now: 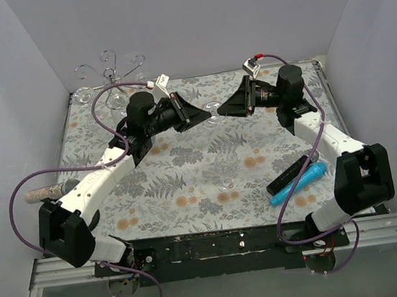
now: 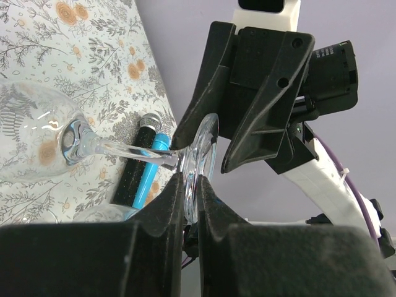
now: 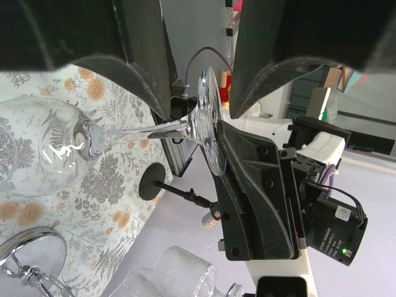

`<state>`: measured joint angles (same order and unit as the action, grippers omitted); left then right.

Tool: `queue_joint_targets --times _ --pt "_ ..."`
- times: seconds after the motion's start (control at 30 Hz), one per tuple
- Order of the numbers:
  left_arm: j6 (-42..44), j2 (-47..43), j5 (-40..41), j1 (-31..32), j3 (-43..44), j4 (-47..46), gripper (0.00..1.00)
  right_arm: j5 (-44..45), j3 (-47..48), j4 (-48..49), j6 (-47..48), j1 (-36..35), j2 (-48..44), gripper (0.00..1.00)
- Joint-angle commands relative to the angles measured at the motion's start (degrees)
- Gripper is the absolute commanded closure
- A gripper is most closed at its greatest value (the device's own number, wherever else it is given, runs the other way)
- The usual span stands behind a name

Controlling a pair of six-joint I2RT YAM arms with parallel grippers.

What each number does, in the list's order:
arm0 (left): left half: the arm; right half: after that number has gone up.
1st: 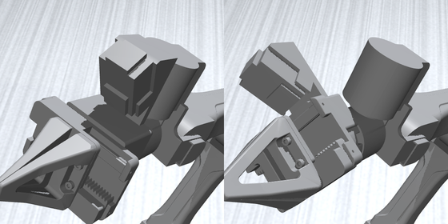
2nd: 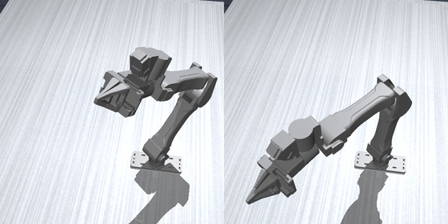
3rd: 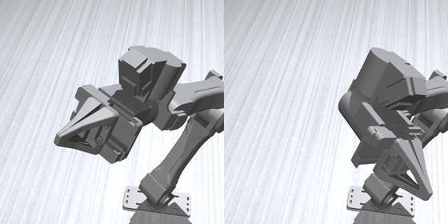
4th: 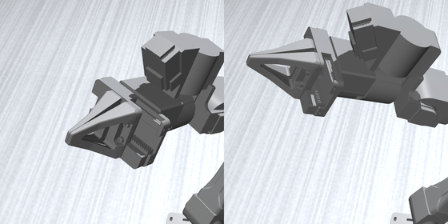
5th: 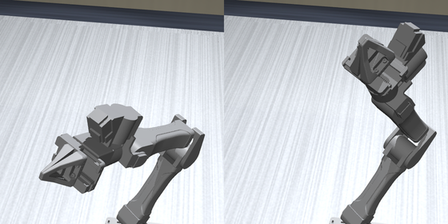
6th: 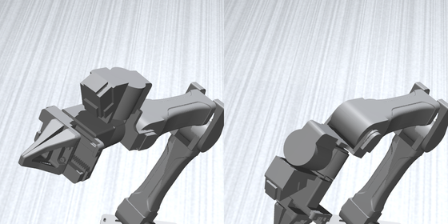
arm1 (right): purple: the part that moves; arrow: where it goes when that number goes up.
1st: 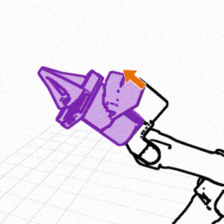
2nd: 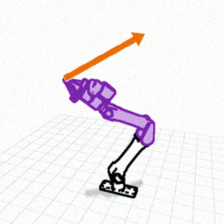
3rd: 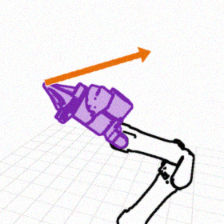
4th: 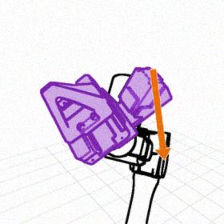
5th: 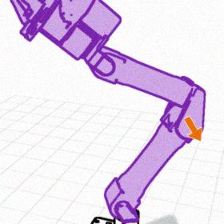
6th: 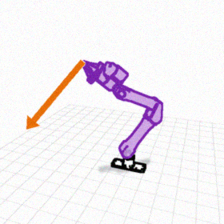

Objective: Place the wine glass upside down on the wine glass rack
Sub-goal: Turn the wine glass upside down at the wine rack.

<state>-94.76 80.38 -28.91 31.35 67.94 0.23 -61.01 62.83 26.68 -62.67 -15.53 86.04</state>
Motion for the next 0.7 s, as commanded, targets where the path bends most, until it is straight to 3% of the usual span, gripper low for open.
queue_joint_targets --times 0.0,0.17,0.33,0.67 --pt "0.5 -5.6 0.9 0.0 -0.3 -1.6 1.0 0.2 0.8 0.0 3.4 -0.5 -3.2 0.45" --pt "0.5 -7.3 1.1 0.0 -0.4 -0.6 1.0 0.7 1.8 -4.6 9.0 -0.4 -4.6 0.31" --pt "0.8 -10.3 1.0 -0.1 -1.1 3.7 1.0 2.5 5.0 -14.9 22.7 1.6 -7.1 0.28" --pt "3.9 -13.6 1.6 -0.2 1.7 10.8 1.0 -11.5 3.9 -0.1 19.3 14.4 -12.1 0.28"
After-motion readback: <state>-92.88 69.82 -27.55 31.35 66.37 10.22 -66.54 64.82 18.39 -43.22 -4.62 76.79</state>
